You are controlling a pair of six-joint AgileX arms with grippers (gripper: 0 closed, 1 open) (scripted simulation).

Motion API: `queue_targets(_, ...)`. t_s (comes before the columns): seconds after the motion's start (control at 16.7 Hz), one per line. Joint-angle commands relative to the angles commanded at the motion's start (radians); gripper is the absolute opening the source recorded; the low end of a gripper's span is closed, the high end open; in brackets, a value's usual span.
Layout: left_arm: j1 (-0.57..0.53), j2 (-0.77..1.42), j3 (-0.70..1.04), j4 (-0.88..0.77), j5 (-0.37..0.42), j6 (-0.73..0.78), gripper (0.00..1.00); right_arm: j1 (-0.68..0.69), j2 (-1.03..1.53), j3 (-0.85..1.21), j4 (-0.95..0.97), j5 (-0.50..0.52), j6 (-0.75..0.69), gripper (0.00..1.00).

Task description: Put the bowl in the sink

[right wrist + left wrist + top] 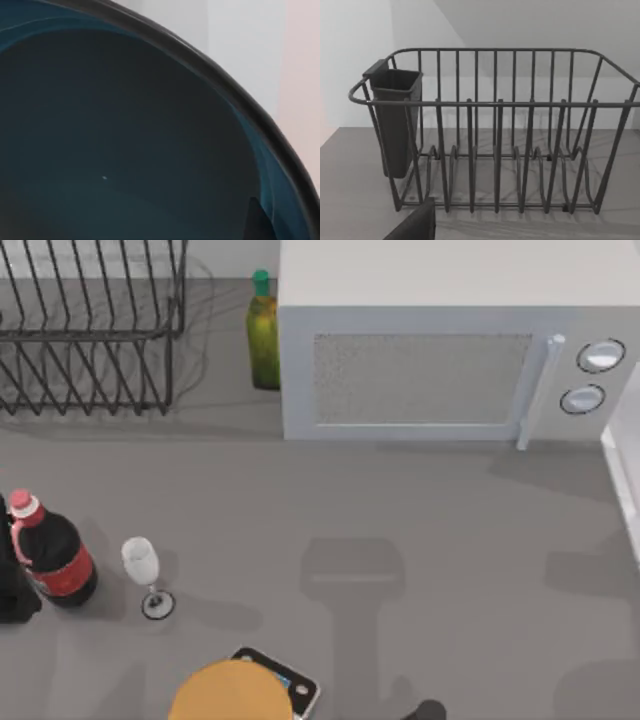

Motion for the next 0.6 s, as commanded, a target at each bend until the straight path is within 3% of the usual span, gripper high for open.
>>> queue_targets(0.24,0.000,0.000,0.000,0.000,0.000,0.000,1.00,0.025,-0.023,-0.036,0.148,-0.063,-0.022,0.00)
queue_targets(0.6,0.000,0.000,0.000,0.000,0.000,0.000,1.00,0.024,-0.021,-0.035,0.156,-0.067,-0.022,0.00)
